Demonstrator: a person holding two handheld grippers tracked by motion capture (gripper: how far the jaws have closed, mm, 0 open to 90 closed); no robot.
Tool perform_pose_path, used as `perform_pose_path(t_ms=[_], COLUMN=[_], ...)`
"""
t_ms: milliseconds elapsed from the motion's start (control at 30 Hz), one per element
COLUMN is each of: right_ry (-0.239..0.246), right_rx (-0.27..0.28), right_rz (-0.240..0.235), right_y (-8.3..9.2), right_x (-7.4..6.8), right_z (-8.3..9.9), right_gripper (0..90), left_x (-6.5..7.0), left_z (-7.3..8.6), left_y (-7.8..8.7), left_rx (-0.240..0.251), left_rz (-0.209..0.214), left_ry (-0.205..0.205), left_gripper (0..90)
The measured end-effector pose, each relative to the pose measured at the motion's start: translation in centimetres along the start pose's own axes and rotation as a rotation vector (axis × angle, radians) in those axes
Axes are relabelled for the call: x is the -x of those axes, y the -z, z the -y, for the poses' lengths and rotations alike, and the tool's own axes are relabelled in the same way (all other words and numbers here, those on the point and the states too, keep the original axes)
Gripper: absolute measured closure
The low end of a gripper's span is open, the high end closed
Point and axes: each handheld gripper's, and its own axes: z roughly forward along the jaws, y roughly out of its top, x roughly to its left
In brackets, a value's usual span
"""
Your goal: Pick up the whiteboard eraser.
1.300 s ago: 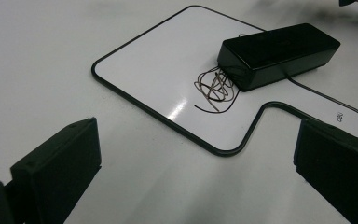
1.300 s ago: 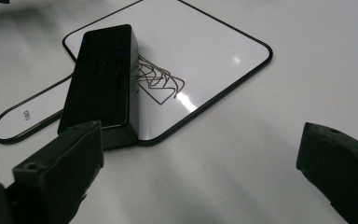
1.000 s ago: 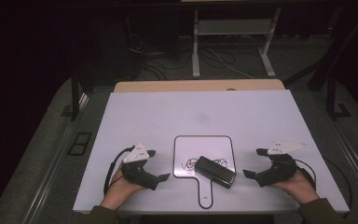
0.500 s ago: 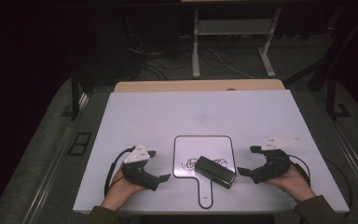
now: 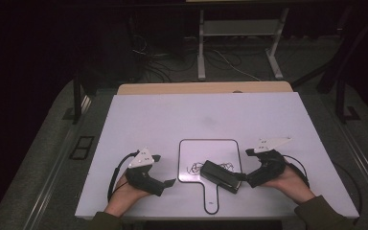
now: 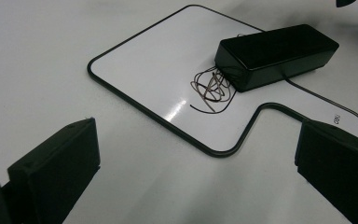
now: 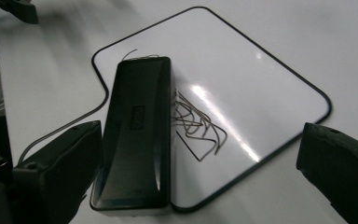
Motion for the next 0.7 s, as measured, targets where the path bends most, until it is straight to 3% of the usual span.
perform_pose_path(t_ms=[700], right_ry=[0.050], right_rx=[-0.087], right_rz=[-0.030], right_y=[-3.8], right_x=[-1.8], right_z=[-2.5], right_gripper=[0.0], left_x=[0.0], left_z=[0.1], left_y=[0.0], left_rx=[-0.004], left_rz=[-0.004], left_ry=[-0.005], left_gripper=[0.0])
